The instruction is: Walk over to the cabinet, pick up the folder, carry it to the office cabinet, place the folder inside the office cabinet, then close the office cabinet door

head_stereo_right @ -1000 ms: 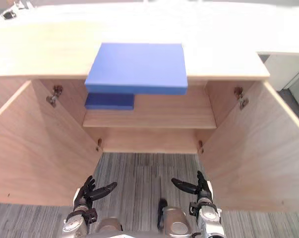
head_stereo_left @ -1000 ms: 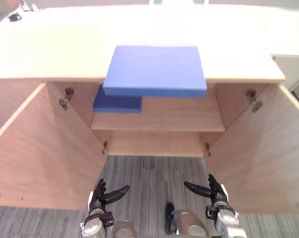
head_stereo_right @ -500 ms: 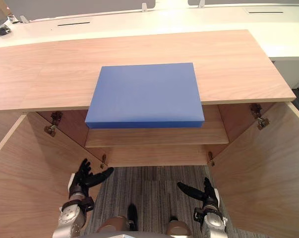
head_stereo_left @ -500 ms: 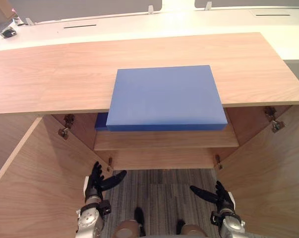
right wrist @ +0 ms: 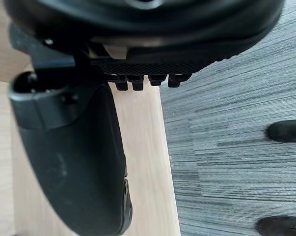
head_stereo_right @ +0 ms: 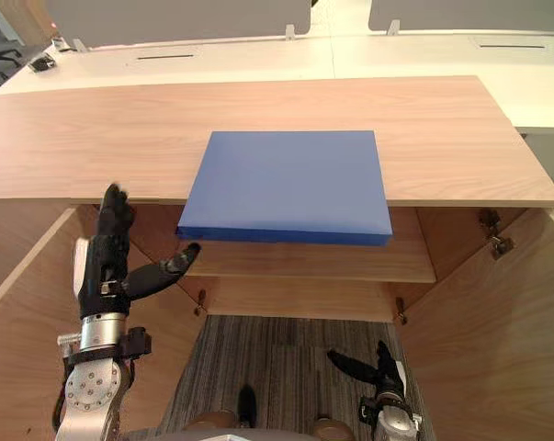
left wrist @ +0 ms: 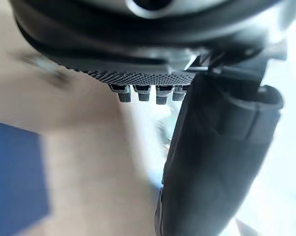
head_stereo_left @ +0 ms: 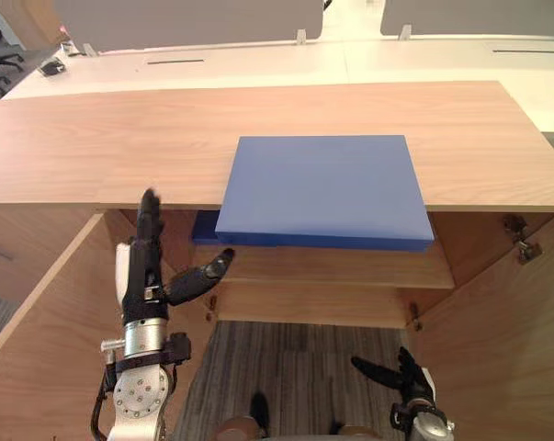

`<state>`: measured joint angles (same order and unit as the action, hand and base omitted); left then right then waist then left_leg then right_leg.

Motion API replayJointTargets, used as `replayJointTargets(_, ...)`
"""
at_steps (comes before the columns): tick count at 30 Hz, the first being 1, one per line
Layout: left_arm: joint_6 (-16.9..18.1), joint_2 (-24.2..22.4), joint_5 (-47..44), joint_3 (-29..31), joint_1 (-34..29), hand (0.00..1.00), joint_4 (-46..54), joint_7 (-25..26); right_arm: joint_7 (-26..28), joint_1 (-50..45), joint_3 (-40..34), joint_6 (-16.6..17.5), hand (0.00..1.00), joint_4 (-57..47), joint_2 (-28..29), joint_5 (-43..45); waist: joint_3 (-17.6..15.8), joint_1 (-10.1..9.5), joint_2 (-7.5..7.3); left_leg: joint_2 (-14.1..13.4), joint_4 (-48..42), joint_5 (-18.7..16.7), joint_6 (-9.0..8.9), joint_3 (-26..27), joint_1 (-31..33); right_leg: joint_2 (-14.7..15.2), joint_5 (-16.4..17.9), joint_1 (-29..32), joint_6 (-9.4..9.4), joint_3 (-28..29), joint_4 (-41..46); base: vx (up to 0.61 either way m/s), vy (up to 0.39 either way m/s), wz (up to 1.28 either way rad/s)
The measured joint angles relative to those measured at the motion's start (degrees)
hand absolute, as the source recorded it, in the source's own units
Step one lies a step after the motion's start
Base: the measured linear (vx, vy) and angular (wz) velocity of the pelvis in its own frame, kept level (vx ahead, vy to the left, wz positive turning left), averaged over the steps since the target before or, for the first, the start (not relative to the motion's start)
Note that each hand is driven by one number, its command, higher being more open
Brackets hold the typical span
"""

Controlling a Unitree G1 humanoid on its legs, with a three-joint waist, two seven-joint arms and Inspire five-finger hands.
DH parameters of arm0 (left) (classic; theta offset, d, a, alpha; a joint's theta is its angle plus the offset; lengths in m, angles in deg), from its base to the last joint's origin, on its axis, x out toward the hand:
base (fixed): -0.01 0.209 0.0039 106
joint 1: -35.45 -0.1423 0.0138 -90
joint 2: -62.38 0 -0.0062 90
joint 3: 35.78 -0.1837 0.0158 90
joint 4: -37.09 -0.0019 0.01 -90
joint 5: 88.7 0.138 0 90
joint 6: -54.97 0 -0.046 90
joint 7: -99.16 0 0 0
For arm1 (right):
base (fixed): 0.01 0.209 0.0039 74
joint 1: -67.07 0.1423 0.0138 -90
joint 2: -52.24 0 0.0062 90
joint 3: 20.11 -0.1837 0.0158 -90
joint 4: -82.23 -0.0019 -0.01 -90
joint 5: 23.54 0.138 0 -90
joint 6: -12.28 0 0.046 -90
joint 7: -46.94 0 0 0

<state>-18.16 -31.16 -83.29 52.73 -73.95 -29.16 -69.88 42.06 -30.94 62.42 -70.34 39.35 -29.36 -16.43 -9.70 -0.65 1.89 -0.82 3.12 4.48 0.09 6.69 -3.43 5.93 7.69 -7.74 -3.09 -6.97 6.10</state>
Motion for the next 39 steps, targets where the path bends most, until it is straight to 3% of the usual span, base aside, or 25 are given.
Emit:
replayJointTargets(4,1.2,5.9,6.7,-3.4,2.2,1.0,1.2,-0.4,0.2,-0.6,1.8,0.0,1.0,0.7,-1.1,-0.3,1.5,0.32,0.37,0.0,0.7,0.3,-0.17,0.2,-1.6,-0.3,0.0,-1.2,0.01,0.3,0.0,-0.05,-0.016,-0.03)
replayJointTargets(11,1.1,14.0,26.9,-7.3,7.1,1.0,1.0,0.3,0.8,-0.9,3.5,0.2,1.0,0.8,-2.1,-0.7,2.2,1.42,0.51,-1.2,2.2,1.1,-0.55,1.1,-2.6,-1.0,0.0,-0.8,0.19,1.4,0.0,-0.06,-0.022,-0.07)
replayJointTargets(15,0.8,14.7,35.1,-9.2,10.7,1.0,-1.5,2.1,0.9,-1.5,3.6,0.5,1.0,0.8,-2.1,-0.7,2.7,1.77,0.44,-1.3,2.1,1.1,-0.64,2.2,-2.5,-1.4,-0.3,-0.1,0.43,2.6,0.0,0.01,-0.01,-0.17)
replayJointTargets(21,-3.2,14.6,42.7,-9.3,14.8,1.0,-8.5,4.3,1.3,-1.6,4.5,0.7,1.0,0.6,-2.1,-0.4,2.9,3.05,0.28,-1.9,2.0,0.9,-0.83,3.6,-2.3,-2.0,-0.7,0.8,0.74,3.8,-0.1,0.03,-0.018,-0.12)
replayJointTargets(22,-3.9,14.6,43.6,-9.3,15.0,0.0,-9.2,4.3,1.3,-1.6,4.5,0.7,1.0,0.6,-2.1,-0.3,2.9,3.13,0.28,-1.9,2.0,0.9,-0.84,3.6,-2.3,-2.0,-0.7,0.8,0.75,3.9,-0.1,0.0,0.0,0.0)
replayJointTargets(29,-7.4,11.2,46.4,-7.4,17.0,0.0,-12.2,6.6,2.0,-1.5,4.5,0.7,1.0,0.5,-1.8,0.6,3.1,3.05,0.11,-2.1,2.3,0.9,-0.9,4.2,-2.3,-2.2,-1.3,0.9,0.71,4.6,-1.2,-0.01,-0.004,-0.04)
replayJointTargets(35,-6.5,8.7,43.4,-5.4,17.8,0.0,-8.2,7.5,2.3,-1.7,4.5,0.7,1.0,0.4,-1.1,0.6,3.4,3.06,-0.35,-2.2,2.2,0.6,-1.19,5.6,-2.3,-2.4,-2.3,1.0,0.53,6.1,-2.6,0.01,0.002,-0.13)
replayJointTargets(39,-4.9,8.1,40.3,-7.8,16.7,0.0,-5.0,5.1,2.1,-1.7,4.4,0.7,1.0,-2.1,-0.9,0.7,3.6,3.12,-0.48,-2.3,2.2,0.6,-1.21,6.6,-1.9,-2.3,-3.1,1.4,0.39,7.0,-3.2,0.02,0.006,-0.12)
